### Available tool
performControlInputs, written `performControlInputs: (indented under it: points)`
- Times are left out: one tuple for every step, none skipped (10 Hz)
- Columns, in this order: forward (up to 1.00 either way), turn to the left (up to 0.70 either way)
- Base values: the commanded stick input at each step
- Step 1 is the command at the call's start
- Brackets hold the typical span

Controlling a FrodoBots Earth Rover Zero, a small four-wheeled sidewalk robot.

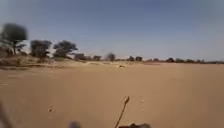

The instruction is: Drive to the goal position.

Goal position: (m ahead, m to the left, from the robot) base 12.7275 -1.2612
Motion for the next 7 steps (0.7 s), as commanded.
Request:
performControlInputs:
  points:
    - [0.5, -0.11]
    - [0.5, -0.26]
    - [0.5, -0.36]
    - [0.5, -0.17]
    - [0.5, 0.0]
    - [0.5, 0.0]
    - [0.5, 0.0]
